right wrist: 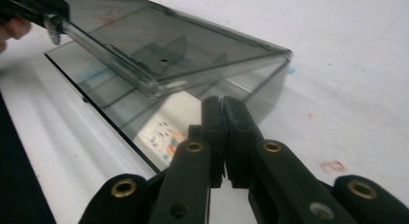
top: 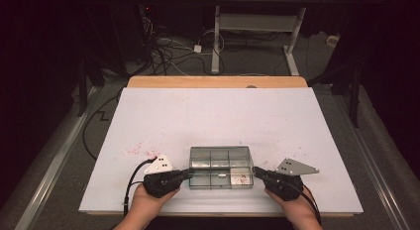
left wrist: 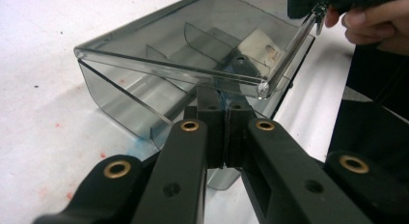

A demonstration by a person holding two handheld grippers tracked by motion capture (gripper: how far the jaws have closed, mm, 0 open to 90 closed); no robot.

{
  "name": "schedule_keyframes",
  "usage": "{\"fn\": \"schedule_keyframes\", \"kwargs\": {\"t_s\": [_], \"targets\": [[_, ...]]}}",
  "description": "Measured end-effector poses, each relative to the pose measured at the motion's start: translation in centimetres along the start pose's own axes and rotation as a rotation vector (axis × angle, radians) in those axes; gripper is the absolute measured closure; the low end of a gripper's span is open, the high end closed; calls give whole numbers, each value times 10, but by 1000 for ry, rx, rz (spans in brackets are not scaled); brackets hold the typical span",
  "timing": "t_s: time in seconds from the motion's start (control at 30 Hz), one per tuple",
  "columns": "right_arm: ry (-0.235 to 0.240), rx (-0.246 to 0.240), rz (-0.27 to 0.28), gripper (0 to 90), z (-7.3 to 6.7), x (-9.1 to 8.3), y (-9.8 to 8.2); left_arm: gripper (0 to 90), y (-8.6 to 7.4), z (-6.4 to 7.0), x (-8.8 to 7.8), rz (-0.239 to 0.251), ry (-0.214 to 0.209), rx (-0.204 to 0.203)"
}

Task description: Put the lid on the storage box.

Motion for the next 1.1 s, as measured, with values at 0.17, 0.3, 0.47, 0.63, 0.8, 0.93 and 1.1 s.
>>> {"fn": "schedule_keyframes", "kwargs": {"t_s": [0.17,0.3,0.47,0.63,0.8,0.93,1.1], "targets": [[-50,11,-7,829,13,-4,-4,871,-2,1,-1,-11,6,15],[-78,37,-20,633,24,-5,-7,871,-4,1,-3,-18,10,14],[-121,36,-75,318,36,3,-18,871,-7,-1,-4,-26,16,13],[-170,56,-74,51,41,6,-17,871,-9,-1,-7,-30,16,-4],[-211,72,-79,0,48,8,-16,872,-15,-1,-6,-49,18,-5],[-209,79,-81,0,48,9,-15,872,-20,-2,-6,-64,16,-11],[-214,73,-101,0,48,12,-19,872,-23,-8,-7,-58,19,-25]]}}
Point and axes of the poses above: each handheld gripper's, and its own axes: x roughly forward along the jaws, y roughly out of its top, z roughly to its right, the point moved 6 cm from there along x, roughly forward along the jaws, and after that the axes turned 11 degrees about -y, right-handed, at the moved point
